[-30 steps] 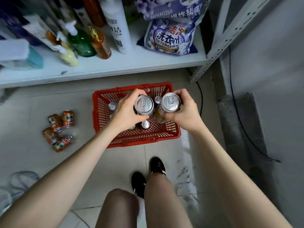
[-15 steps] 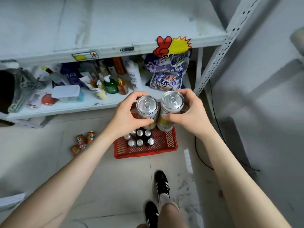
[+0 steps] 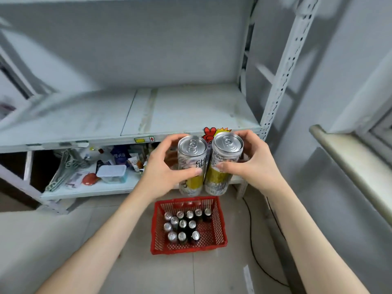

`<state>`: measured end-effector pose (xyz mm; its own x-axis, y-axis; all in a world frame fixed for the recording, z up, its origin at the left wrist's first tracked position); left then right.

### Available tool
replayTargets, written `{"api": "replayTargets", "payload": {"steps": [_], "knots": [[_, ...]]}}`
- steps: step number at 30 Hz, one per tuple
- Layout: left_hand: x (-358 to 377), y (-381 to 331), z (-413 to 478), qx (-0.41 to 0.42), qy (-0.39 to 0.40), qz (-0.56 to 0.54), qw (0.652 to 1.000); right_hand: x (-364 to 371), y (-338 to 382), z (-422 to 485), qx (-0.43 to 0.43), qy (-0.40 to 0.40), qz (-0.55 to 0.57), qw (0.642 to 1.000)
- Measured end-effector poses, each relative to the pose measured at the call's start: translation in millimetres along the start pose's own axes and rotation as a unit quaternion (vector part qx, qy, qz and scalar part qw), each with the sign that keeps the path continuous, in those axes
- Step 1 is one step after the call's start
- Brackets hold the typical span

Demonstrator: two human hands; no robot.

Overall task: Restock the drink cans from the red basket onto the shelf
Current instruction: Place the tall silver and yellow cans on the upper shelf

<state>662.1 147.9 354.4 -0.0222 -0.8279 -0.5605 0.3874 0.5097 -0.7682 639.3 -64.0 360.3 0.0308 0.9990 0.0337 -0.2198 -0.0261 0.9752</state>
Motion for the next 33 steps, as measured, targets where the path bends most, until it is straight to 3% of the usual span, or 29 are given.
{"api": "replayTargets", "payload": {"steps": [15, 24, 33], "knots": [[-41.0, -126.4, 17.0, 0.037, -0.045, -0.079, 0.995, -39.4, 144.8, 8.4, -0.095, 0.029, 0.000, 0.995], [-38.2, -174.7, 48.9, 0.068, -0.068, -0.081, 0.992, -71.1, 186.4, 22.2, -0.120, 0.026, 0.007, 0.992], [-33.5, -178.5, 103.5, 0.073, -0.067, -0.110, 0.989, -82.9, 197.8, 63.8, -0.121, 0.033, -0.010, 0.992]]}}
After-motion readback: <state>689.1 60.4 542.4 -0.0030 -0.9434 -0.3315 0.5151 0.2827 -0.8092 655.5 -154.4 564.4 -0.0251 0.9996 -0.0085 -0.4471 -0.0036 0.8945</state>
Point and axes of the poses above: each hand's wrist, its own z-axis towards the middle knuckle, its own x-axis out of the palm, y = z × x, the point moved 6 cm from there along z, towards the middle knuckle, and after that the axes turned 15 degrees about z, right-handed, at the moved point
